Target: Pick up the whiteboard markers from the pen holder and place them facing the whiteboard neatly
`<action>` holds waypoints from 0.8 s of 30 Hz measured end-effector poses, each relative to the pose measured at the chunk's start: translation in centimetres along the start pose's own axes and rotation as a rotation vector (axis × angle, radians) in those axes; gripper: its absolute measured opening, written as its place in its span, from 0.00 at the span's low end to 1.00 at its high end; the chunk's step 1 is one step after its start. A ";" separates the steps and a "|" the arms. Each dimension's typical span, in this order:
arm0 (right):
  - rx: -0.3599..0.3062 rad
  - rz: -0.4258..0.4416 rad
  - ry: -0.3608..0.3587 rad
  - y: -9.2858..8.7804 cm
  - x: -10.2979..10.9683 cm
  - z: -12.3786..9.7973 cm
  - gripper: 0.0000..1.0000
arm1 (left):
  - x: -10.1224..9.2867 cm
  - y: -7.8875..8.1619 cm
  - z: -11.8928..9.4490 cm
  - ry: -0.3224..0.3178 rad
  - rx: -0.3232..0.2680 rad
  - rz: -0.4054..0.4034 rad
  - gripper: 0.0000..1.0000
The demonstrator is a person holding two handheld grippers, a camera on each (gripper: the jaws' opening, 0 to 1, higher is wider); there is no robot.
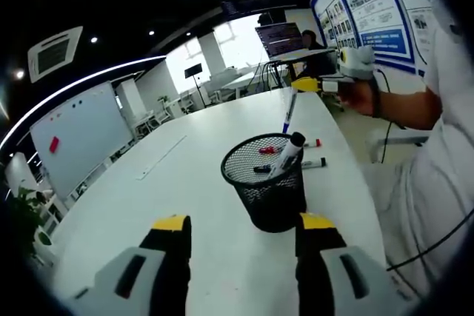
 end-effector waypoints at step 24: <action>0.000 -0.007 0.006 0.0 0.8 -0.3 0.09 | -0.1 0.1 -0.1 0.003 -0.001 -0.001 0.58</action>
Point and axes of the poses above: the point that each gripper's makers call its tool centre point, and the gripper's own axes: z roughly forward along the fingers, x roughly to its left, y roughly out of its top, the point moved 3 cm from there along -z, roughly backward along the fingers, and after that the axes turned 14 degrees about x, right-handed, at the moved point
